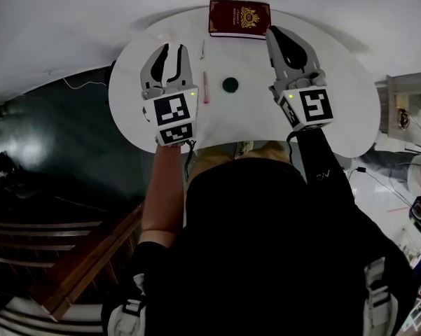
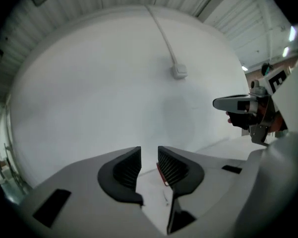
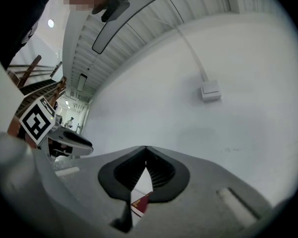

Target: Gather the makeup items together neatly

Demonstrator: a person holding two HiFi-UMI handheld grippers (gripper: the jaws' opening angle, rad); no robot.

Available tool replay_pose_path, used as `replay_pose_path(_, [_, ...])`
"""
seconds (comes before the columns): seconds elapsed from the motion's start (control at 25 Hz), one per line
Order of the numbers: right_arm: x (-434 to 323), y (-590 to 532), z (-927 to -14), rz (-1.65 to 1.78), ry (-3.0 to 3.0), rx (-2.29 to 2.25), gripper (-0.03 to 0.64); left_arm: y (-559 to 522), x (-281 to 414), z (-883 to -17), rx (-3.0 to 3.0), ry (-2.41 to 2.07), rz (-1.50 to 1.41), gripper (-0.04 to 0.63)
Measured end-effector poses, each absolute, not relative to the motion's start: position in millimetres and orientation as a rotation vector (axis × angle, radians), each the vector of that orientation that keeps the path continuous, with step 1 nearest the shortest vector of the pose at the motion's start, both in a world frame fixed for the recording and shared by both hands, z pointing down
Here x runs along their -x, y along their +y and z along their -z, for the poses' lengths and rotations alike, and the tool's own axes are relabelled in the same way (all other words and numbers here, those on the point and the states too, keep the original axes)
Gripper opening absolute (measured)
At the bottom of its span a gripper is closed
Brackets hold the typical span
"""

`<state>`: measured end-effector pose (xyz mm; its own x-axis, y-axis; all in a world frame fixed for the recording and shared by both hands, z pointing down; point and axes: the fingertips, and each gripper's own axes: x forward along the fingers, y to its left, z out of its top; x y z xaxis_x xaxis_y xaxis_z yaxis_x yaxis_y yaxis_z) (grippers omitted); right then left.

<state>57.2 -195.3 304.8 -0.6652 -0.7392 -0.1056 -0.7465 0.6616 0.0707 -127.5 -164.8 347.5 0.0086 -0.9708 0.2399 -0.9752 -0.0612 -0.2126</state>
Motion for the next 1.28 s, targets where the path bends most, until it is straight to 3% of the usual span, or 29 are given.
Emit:
replay_pose_path(0.44, [-72.1,-206.1,-307.0,-0.188,2.797,1.281,0.005,-177.0,114.1,-381.8,-2.243,-2.082,-0.602,0.107])
replay_pose_path(1.28, [-155.3,-227.2,-359.9,-0.016,2.741,1.684,0.005,-259.6,123.1,-629.9,-1.888,-1.515,-1.016,0.152])
